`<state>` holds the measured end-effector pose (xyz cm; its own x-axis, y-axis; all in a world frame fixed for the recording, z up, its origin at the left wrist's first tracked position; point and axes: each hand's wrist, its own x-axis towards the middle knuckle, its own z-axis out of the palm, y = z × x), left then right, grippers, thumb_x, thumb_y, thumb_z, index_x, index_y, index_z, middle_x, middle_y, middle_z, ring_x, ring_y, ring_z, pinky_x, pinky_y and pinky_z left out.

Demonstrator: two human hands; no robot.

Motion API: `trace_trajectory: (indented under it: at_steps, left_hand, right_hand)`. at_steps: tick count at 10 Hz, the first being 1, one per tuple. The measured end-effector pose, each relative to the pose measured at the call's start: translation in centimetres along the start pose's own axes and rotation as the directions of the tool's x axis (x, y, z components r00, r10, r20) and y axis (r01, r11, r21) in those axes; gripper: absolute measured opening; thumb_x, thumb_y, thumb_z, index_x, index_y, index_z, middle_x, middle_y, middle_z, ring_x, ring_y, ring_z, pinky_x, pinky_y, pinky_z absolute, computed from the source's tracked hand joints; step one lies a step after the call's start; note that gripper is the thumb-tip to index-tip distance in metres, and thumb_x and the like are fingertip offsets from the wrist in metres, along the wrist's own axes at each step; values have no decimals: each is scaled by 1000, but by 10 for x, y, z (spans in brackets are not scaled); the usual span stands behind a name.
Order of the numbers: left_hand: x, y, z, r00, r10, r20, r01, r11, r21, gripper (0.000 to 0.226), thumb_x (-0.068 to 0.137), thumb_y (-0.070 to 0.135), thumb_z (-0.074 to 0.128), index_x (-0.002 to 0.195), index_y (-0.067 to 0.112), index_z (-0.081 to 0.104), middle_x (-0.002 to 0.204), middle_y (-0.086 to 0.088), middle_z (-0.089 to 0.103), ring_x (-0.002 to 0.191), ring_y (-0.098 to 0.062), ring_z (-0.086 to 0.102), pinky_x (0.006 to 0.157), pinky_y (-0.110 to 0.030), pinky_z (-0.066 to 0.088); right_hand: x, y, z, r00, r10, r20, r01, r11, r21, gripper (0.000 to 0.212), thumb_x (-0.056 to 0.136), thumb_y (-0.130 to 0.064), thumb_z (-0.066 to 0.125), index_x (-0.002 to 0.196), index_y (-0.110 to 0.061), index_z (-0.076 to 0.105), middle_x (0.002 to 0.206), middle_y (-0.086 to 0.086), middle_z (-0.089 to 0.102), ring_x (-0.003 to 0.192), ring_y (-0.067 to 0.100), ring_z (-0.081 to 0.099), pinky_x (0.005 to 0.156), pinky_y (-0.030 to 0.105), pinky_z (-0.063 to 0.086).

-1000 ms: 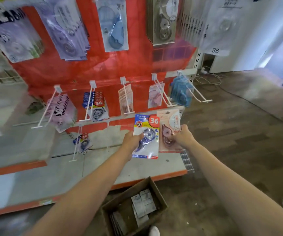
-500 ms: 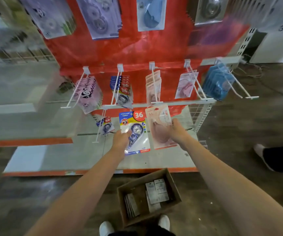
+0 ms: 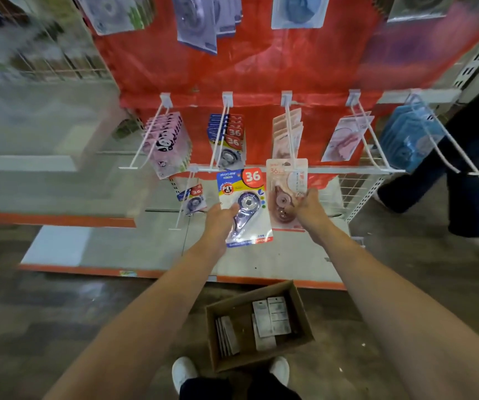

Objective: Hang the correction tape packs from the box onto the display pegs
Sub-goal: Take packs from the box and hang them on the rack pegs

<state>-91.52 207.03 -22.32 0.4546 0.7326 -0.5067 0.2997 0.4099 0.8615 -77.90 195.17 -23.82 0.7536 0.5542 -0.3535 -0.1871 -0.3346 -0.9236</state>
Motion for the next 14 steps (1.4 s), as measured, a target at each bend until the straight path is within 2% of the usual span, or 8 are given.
trace_trajectory:
  at_steps: [1,5,7,10,11,12,13,14]
  left_hand:
    - [3,0,3,1000,-1,14,1,1000,-29,6,96,11,56,99,14,59,96,-3,65,92,-23,61,88,-39,50]
    - [11,-1,10,998,-27,59,28,1000,-7,5,94,16,59,92,19,61,109,-7,68,107,-29,63,97,-52,48]
    - [14,-3,12,997,-1,83,2,1000,-15,9,95,16,59,103,13,60,106,-6,67,101,-25,64,88,-41,52]
    - [34,-9,20,994,44,101,-43,999,-14,12,93,13,60,105,11,58,94,0,67,79,-13,64,69,-30,54]
    - [49,-22,21,996,60,62,-60,998,6,24,93,14,61,116,6,60,112,-9,68,99,-26,66,85,-40,53]
    - [59,-34,22,996,68,58,-68,998,0,24,92,13,62,115,4,61,114,-13,67,105,-32,64,94,-49,51]
    - [71,-43,25,995,76,64,-76,997,-13,12,92,12,61,104,10,62,104,-9,68,97,-28,65,92,-46,51]
    - [83,-45,29,994,71,78,-69,997,-28,5,92,15,62,97,16,63,102,-7,69,97,-27,66,88,-44,52]
  right_hand:
    - [-2,2,0,1000,-21,-4,22,999,45,51,88,10,57,128,-4,29,111,1,52,97,11,54,60,12,47]
    - [3,20,-4,1000,9,-17,-6,986,167,50,87,15,55,125,-6,30,123,9,50,111,20,53,95,37,48]
    - [24,5,-5,997,37,-65,-44,993,-111,56,89,-8,62,136,-11,32,126,10,53,118,31,55,98,47,48]
    - [84,-1,1,991,22,-129,-45,983,-180,50,102,-14,43,145,2,23,133,18,47,120,27,49,79,15,38]
    - [122,17,5,995,-34,-90,20,987,-161,42,102,-20,43,137,4,40,128,20,55,117,33,54,67,9,45]
    - [134,21,5,990,-60,-125,50,996,-77,37,105,-28,29,125,-7,52,106,13,71,93,25,69,81,30,56]
    - [143,22,4,990,-83,-114,94,990,101,38,105,-9,16,96,-9,52,56,-4,68,49,7,64,48,18,51]
    - [152,19,8,989,-94,-112,114,975,190,39,105,-11,14,88,-14,48,49,-9,63,46,1,61,53,11,50]
